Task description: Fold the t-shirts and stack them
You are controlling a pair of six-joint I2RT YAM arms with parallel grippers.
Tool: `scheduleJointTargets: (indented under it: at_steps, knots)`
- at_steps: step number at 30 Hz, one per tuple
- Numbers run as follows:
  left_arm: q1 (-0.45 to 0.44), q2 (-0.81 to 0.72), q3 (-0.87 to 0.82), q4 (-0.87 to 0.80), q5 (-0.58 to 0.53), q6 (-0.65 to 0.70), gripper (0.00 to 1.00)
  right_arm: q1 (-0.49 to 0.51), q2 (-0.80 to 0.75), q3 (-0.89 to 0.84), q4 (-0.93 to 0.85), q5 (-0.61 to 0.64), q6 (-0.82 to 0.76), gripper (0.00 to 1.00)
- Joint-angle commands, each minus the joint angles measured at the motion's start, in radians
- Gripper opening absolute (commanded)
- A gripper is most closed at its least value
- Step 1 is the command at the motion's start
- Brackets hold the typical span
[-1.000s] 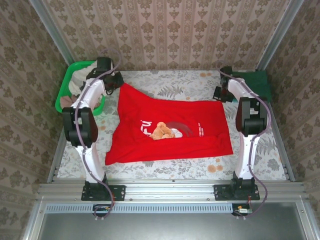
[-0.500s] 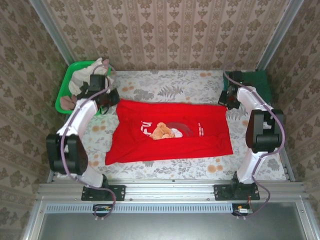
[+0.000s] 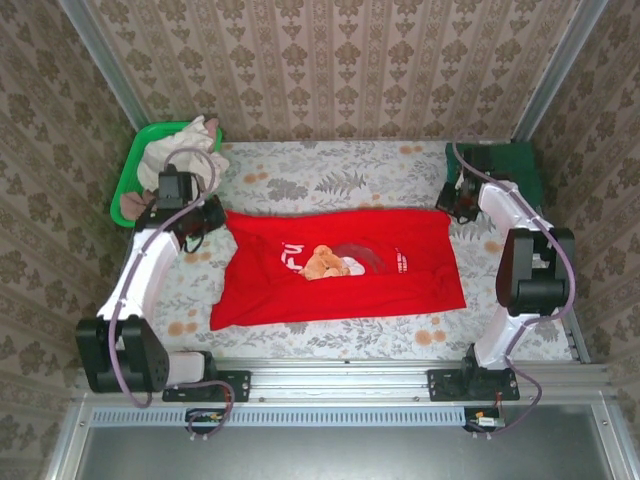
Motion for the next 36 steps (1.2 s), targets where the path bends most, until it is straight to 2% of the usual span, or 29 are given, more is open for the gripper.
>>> scheduleJointTargets:
  at_steps: [1, 6, 13, 17, 20, 25, 29, 30, 31, 32, 34, 36]
  knots:
    - [-0.006, -0.108, -0.115, -0.099, 0.032, -0.001, 0.0, -0.003, -0.041, -0.097, -0.038, 0.041, 0.013, 0.0]
    - [-0.007, -0.261, -0.219, -0.162, 0.032, -0.029, 0.0, -0.011, -0.053, -0.187, -0.022, 0.1, 0.008, 0.0]
    - [-0.004, -0.261, -0.158, -0.246, 0.048, 0.012, 0.0, -0.013, -0.112, -0.209, -0.037, 0.07, 0.008, 0.0]
    - [-0.003, -0.291, -0.136, -0.304, 0.013, 0.027, 0.0, -0.014, -0.179, -0.241, -0.054, 0.077, 0.015, 0.0]
    - [-0.006, -0.298, -0.169, -0.306, 0.023, 0.02, 0.0, -0.008, -0.197, -0.284, -0.034, 0.057, 0.018, 0.0]
    - [-0.016, -0.307, -0.28, -0.245, 0.076, -0.013, 0.0, -0.008, -0.144, -0.3, -0.035, 0.078, 0.01, 0.0]
    - [-0.031, -0.324, -0.313, -0.226, 0.068, -0.026, 0.0, -0.008, -0.135, -0.305, -0.042, 0.109, 0.011, 0.0]
    - [-0.035, -0.316, -0.312, -0.223, 0.066, -0.03, 0.0, -0.008, -0.137, -0.304, -0.045, 0.115, 0.012, 0.04]
    - [-0.04, -0.308, -0.313, -0.224, 0.062, -0.031, 0.0, -0.006, -0.139, -0.302, -0.05, 0.111, 0.009, 0.14]
    - [-0.043, -0.299, -0.315, -0.223, 0.057, -0.03, 0.0, -0.006, -0.145, -0.3, -0.058, 0.111, 0.01, 0.2]
    - [-0.054, -0.286, -0.32, -0.211, 0.054, -0.035, 0.0, 0.008, -0.181, -0.295, -0.079, 0.119, 0.009, 0.26]
    - [-0.065, -0.282, -0.323, -0.207, 0.055, -0.042, 0.0, 0.036, -0.232, -0.286, -0.107, 0.145, 0.011, 0.29]
